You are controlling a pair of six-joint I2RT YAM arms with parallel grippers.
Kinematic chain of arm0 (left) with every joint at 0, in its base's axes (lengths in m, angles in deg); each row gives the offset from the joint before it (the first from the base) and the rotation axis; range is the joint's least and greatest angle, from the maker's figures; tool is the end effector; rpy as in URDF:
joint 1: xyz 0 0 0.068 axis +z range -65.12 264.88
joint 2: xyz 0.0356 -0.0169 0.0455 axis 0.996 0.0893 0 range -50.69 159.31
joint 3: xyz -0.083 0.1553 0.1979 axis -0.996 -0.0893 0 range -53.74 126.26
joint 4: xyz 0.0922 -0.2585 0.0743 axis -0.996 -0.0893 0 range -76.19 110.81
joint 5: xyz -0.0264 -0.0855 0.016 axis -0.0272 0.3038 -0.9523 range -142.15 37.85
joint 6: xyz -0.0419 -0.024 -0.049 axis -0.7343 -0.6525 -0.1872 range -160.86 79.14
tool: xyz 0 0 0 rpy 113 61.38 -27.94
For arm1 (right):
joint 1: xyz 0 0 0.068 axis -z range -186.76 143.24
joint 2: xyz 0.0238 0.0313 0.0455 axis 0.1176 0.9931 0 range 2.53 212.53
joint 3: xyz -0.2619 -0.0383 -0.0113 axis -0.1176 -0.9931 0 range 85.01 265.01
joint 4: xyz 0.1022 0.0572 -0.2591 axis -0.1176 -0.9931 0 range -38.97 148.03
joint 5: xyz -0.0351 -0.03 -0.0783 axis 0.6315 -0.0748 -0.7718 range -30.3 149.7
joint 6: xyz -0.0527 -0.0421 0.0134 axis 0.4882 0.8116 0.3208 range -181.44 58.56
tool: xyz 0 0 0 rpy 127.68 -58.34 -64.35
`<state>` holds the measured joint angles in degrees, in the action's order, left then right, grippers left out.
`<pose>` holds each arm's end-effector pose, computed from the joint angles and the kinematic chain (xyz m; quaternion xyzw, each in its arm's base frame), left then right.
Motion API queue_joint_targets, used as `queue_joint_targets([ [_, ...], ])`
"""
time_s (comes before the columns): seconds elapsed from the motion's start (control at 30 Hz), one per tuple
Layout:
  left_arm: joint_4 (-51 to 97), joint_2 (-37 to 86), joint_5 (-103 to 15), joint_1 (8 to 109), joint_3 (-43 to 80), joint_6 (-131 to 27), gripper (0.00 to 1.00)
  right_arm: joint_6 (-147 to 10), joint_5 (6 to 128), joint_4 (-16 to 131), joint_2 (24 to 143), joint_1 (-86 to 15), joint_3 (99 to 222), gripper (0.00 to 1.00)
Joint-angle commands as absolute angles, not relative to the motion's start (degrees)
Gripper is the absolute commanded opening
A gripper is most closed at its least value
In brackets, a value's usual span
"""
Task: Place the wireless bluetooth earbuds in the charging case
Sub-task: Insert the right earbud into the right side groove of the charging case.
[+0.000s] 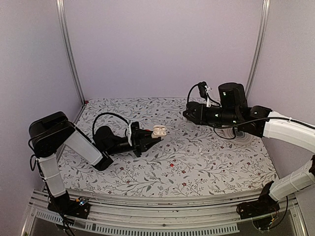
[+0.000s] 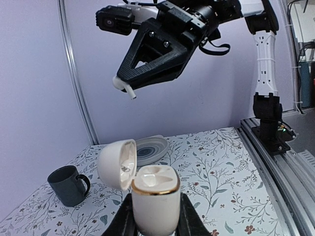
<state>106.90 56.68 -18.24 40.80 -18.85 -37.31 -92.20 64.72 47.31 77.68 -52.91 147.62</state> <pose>0.2309 -0.2668 0.1472 0.4485 0.4486 -0.4295 0.6428 0.2384 0.2551 0.3099 -0.1356 0.8236 0.3704 0.4076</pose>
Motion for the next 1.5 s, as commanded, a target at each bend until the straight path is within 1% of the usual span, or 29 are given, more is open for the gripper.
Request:
queue_joint_targets([
  [0.0,123.64,55.84,-18.72,41.39,-17.88,-37.08,0.0,-91.35,65.68,50.52,76.09,-54.1,148.16,0.15],
  [0.43,123.97,55.33,-18.83,41.45,-17.55,-38.58,0.0,-91.22,66.12,54.02,76.22,-57.23,146.67,0.16],
  [0.83,124.26,53.84,-14.47,41.43,-16.7,-42.68,0.0,-86.54,69.55,59.29,76.05,-59.87,144.92,0.18],
  [1.07,123.91,53.2,-12.63,41.38,-16.0,-44.12,0.0,-85.24,70.8,59.94,77.14,-60.77,145.6,0.18],
  [1.37,125.14,53.26,-7.0,43.01,-13.9,-54.19,0.0,-84.4,71.16,58.33,76.57,-60.8,146.98,0.18],
  [1.47,125.15,53.09,-3.43,43.53,-13.21,-57.39,0.0,-84.06,72.02,58.55,75.94,-60.72,146.66,0.18],
])
